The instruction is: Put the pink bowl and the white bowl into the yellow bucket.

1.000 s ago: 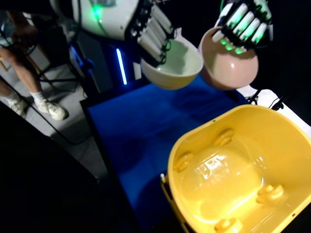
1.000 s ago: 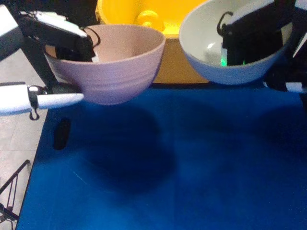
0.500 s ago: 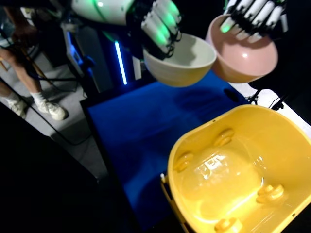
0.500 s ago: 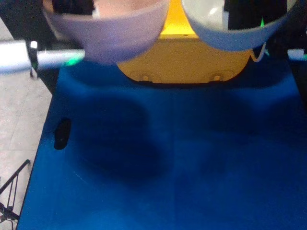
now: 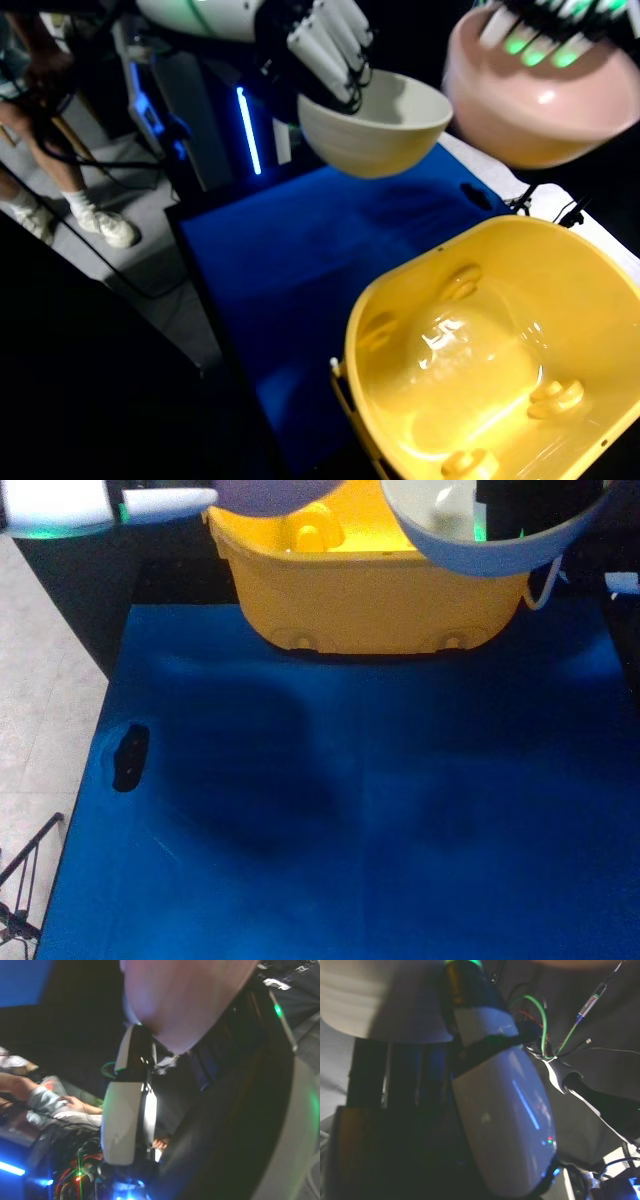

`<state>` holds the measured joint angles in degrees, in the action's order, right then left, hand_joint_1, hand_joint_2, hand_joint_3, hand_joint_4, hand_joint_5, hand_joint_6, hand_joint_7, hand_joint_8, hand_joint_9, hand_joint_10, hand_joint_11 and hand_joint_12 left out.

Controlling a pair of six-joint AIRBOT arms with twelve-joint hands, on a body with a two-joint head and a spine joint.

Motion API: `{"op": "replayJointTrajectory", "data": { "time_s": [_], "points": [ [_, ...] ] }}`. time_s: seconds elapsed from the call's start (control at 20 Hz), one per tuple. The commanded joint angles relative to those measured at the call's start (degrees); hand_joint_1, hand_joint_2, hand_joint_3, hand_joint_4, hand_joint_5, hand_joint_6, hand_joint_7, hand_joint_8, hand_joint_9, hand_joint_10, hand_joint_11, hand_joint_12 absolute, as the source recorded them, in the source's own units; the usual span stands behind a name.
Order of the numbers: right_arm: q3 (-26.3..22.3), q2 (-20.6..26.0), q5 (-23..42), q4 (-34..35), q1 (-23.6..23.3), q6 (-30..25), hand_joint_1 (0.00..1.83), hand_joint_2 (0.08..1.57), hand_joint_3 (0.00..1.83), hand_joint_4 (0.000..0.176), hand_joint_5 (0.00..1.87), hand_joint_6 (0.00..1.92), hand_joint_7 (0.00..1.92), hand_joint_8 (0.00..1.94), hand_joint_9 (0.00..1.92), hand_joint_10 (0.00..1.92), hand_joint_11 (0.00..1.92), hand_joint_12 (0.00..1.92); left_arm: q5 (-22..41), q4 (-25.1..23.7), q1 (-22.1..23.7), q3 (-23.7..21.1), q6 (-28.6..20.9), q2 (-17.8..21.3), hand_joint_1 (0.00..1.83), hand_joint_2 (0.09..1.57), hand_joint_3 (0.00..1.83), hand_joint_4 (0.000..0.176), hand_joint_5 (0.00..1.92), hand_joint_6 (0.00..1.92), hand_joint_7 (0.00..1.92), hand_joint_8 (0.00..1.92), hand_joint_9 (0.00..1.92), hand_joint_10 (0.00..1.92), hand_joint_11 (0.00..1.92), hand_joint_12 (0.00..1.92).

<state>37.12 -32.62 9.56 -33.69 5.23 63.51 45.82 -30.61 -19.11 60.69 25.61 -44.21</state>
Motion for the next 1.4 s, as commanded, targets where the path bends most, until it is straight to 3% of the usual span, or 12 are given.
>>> {"op": "replayJointTrajectory", "data": {
  "time_s": [0.0, 0.1, 0.3, 0.5, 0.55, 0.75, 0.8, 1.0, 1.15, 1.2, 1.25, 1.35],
  "points": [
    [0.6, -0.2, 4.6, 0.6, -1.8, 0.5, 1.38, 1.19, 0.00, 0.000, 0.92, 1.24, 0.92, 0.98, 0.99, 1.14, 1.02, 1.61, 5.0, 2.4, 1.7, 0.4, -0.1, -0.6, 1.24, 1.18, 0.00, 0.000, 0.90, 0.89, 0.86, 1.47, 0.79, 1.42, 0.49, 1.68],
    [3.0, -2.0, 2.2, 2.0, -3.2, 0.4, 1.38, 1.17, 0.00, 0.000, 0.92, 1.20, 0.98, 0.90, 1.06, 1.06, 1.08, 1.51, 4.3, 2.0, 2.5, 1.3, -0.1, -1.6, 1.24, 1.18, 0.00, 0.000, 0.90, 0.89, 0.86, 1.47, 0.79, 1.42, 0.49, 1.68],
    [3.2, -1.2, 1.9, 2.3, -3.3, 0.8, 1.50, 1.17, 0.00, 0.000, 0.93, 1.19, 0.94, 0.93, 1.04, 0.97, 0.81, 1.48, 3.0, 1.6, 4.3, 2.7, -0.1, -4.3, 1.24, 1.18, 0.00, 0.000, 0.90, 0.89, 0.86, 1.47, 0.79, 1.42, 0.49, 1.68],
    [4.4, -2.2, 1.4, 2.3, -3.6, 2.6, 1.50, 1.15, 0.00, 0.000, 0.91, 1.13, 0.96, 0.88, 1.10, 0.91, 0.91, 1.43, 1.7, 0.8, 5.8, 4.3, -0.1, -6.7, 1.24, 1.18, 0.00, 0.000, 0.90, 0.89, 0.86, 1.47, 0.79, 1.42, 0.49, 1.68],
    [5.7, -3.5, 0.6, 2.4, -4.1, 2.6, 1.49, 1.17, 0.00, 0.000, 0.73, 1.36, 0.79, 1.12, 0.89, 1.20, 0.69, 1.62, 1.5, 0.8, 6.0, 4.5, -0.1, -6.9, 1.24, 1.18, 0.00, 0.000, 0.90, 0.89, 0.86, 1.47, 0.79, 1.42, 0.49, 1.68],
    [11.6, -10.4, -1.5, 2.8, -4.2, 2.5, 1.48, 1.19, 0.00, 0.000, 0.68, 1.45, 0.77, 1.19, 0.85, 1.24, 0.64, 1.65, 0.6, 0.9, 5.6, 5.8, -0.1, -7.3, 1.24, 1.18, 0.00, 0.000, 0.90, 0.89, 0.86, 1.47, 0.79, 1.42, 0.49, 1.68],
    [12.3, -10.7, -1.6, 2.9, -4.2, 2.4, 1.49, 1.15, 0.00, 0.000, 0.85, 1.29, 0.82, 1.14, 0.92, 1.16, 0.69, 1.58, 0.6, 0.9, 5.7, 6.3, -0.1, -8.2, 1.24, 1.18, 0.00, 0.000, 0.89, 0.90, 0.87, 1.46, 0.79, 1.42, 0.49, 1.68],
    [15.7, -12.7, -2.1, 3.2, -5.6, 2.4, 1.36, 1.16, 0.00, 0.000, 0.87, 1.29, 0.82, 1.19, 0.84, 1.28, 0.67, 1.64, -0.4, 1.2, 5.7, 9.0, -0.1, -11.0, 1.24, 1.18, 0.00, 0.000, 0.89, 0.89, 0.86, 1.47, 0.79, 1.42, 0.49, 1.68],
    [17.6, -13.0, -4.3, 3.2, -8.6, 2.4, 1.48, 1.17, 0.01, 0.000, 0.84, 1.32, 0.77, 1.23, 0.83, 1.25, 0.64, 1.65, -1.4, 1.9, 5.6, 11.3, -0.1, -13.8, 1.24, 1.18, 0.00, 0.000, 0.89, 0.89, 0.86, 1.47, 0.79, 1.42, 0.49, 1.68],
    [18.4, -13.2, -5.0, 3.2, -9.5, 2.4, 1.48, 1.18, 0.00, 0.000, 0.83, 1.35, 0.76, 1.25, 0.81, 1.28, 0.61, 1.65, -1.5, 2.5, 5.3, 12.7, -0.1, -15.3, 1.34, 1.17, 0.00, 0.000, 0.86, 0.91, 0.87, 1.31, 0.81, 1.54, 0.63, 1.87],
    [19.1, -13.5, -5.4, 3.2, -9.9, 2.4, 1.48, 1.18, 0.00, 0.000, 0.82, 1.36, 0.76, 1.25, 0.81, 1.30, 0.60, 1.65, -1.6, 2.9, 5.0, 13.5, -0.1, -16.1, 1.36, 1.17, 0.00, 0.000, 0.81, 1.10, 0.89, 1.19, 0.81, 1.46, 0.56, 1.82],
    [21.2, -15.1, -5.9, 3.2, -10.0, 2.4, 1.35, 1.18, 0.00, 0.000, 0.84, 1.35, 0.79, 1.21, 0.79, 1.35, 0.64, 1.68, -2.5, 4.3, 4.0, 15.7, -0.2, -18.1, 1.38, 1.14, 0.00, 0.000, 0.79, 1.17, 0.91, 1.05, 0.95, 1.27, 0.82, 1.55]
  ]
}}
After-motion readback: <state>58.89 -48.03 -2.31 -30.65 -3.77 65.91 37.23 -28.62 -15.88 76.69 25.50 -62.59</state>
